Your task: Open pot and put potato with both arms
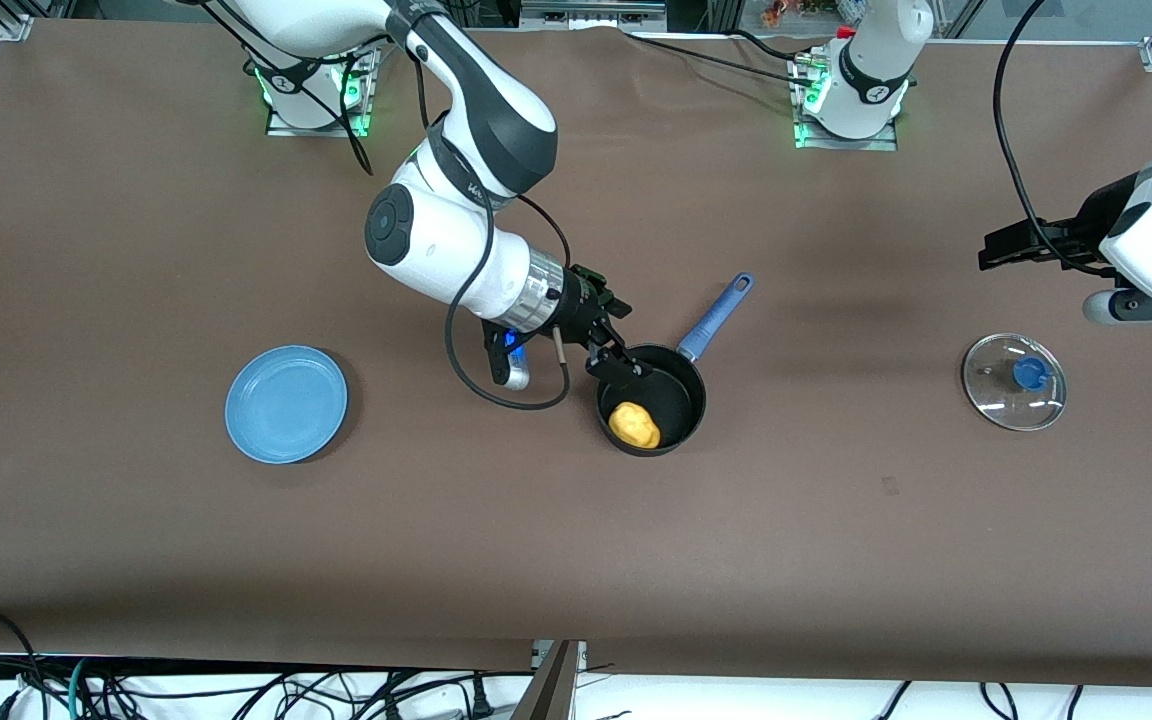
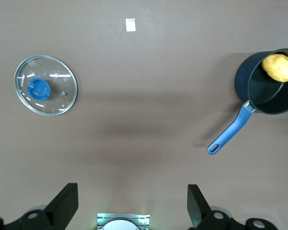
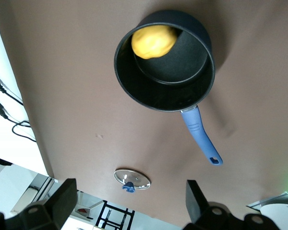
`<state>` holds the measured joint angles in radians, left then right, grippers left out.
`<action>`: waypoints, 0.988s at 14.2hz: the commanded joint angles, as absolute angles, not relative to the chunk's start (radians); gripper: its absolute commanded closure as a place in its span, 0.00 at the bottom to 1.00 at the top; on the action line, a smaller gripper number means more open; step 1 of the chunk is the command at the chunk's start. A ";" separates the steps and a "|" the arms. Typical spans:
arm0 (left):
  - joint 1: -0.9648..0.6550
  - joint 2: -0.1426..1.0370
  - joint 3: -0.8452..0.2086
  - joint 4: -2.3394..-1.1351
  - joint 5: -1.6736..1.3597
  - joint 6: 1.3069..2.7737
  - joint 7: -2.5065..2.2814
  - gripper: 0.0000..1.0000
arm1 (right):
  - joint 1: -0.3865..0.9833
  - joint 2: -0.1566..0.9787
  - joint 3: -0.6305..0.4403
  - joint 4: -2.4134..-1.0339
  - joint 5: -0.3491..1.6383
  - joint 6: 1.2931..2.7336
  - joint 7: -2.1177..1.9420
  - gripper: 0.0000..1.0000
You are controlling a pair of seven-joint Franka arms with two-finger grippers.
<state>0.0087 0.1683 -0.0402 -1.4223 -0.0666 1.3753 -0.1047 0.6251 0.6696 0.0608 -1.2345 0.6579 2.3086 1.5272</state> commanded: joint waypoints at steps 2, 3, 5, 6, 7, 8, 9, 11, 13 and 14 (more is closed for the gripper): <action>0.012 0.178 -0.041 -1.401 -0.081 1.361 -0.110 0.00 | 0.575 0.611 0.006 -1.242 0.605 2.238 1.462 0.00; 0.012 0.179 -0.041 -1.391 -0.080 1.361 -0.110 0.00 | 0.560 0.589 -0.015 -1.259 0.604 2.202 1.398 0.00; 0.012 0.187 -0.041 -1.387 -0.080 1.361 -0.110 0.00 | 0.552 0.530 -0.096 -1.317 0.603 2.090 1.246 0.00; 0.012 0.187 -0.041 -1.387 -0.080 1.361 -0.110 0.00 | 0.552 0.497 -0.132 -1.340 0.603 2.030 1.174 0.00; 0.012 0.189 -0.041 -1.387 -0.080 1.361 -0.110 0.00 | 0.552 0.462 -0.181 -1.354 0.603 1.955 1.107 0.00; 0.014 0.187 -0.041 -1.387 -0.080 1.361 -0.110 0.00 | 0.552 0.425 -0.234 -1.367 0.601 1.853 1.039 0.00; 0.014 0.189 -0.041 -1.388 -0.080 1.361 -0.110 0.00 | 0.554 0.395 -0.288 -1.374 0.591 1.756 0.958 0.00; 0.012 0.189 -0.041 -1.387 -0.080 1.361 -0.110 0.00 | 0.554 0.301 -0.365 -1.414 0.499 1.611 0.791 0.00; 0.012 0.189 -0.041 -1.387 -0.080 1.361 -0.110 0.00 | 0.554 0.191 -0.412 -1.509 0.404 1.556 0.645 0.00; 0.012 0.189 -0.041 -1.387 -0.080 1.361 -0.110 0.00 | 0.554 0.125 -0.426 -1.573 0.329 1.549 0.556 0.00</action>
<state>0.0089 0.1766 -0.0403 -1.4177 -0.0666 1.3753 -0.1049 0.5372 0.2780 -0.4076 -1.4025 0.4302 1.5518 0.6939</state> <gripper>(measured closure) 0.000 0.000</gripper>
